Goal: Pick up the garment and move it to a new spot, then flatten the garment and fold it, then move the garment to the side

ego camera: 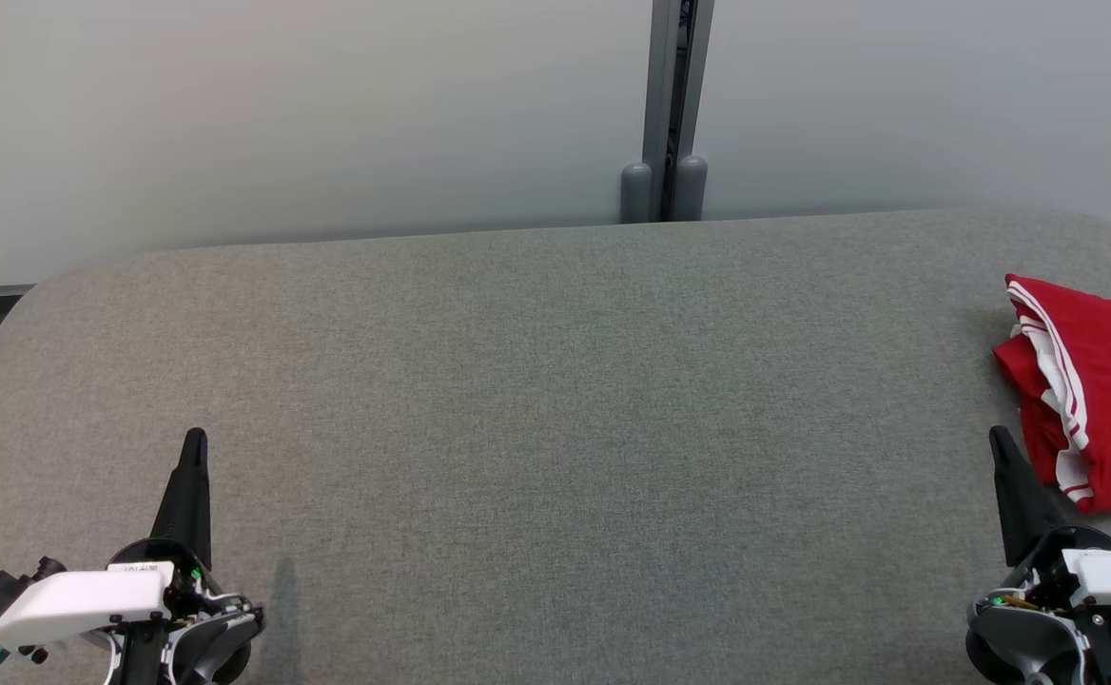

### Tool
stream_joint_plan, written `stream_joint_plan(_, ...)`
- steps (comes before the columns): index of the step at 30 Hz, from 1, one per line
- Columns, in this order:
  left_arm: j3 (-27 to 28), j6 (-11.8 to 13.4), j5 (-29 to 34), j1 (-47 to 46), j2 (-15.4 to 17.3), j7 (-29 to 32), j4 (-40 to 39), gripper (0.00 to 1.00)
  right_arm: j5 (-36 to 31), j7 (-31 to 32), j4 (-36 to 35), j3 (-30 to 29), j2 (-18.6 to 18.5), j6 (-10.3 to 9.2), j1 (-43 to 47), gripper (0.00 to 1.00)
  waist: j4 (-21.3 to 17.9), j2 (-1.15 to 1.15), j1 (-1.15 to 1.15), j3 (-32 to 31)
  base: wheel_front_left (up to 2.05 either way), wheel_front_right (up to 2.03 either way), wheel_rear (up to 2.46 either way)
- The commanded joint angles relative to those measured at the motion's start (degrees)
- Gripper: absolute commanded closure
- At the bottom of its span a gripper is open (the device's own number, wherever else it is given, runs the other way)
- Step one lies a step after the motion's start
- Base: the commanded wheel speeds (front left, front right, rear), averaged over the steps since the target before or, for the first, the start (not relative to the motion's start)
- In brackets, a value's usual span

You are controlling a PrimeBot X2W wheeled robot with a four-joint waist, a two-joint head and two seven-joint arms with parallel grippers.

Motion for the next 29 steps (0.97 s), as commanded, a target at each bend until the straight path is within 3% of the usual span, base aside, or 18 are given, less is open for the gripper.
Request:
stream_joint_plan(1, 0.26, -0.27, 0.06, -0.87, 0.10, 0.03, 0.03, 1.00, 0.14, 0.12, 0.09, -0.11, -0.51, 0.02, -0.27, 1.00, 0.00, 0.00, 0.00, 0.00, 0.00, 0.00, 0.00)
stream_joint_plan(29, 0.32, -0.27, 0.10, -0.88, 0.07, 0.11, 0.02, 1.00, 0.14, 0.12, 0.09, -0.10, -0.51, 0.02, -0.27, 1.00, 0.00, 0.00, 0.00, 0.00, 0.00, 0.00, 0.00)
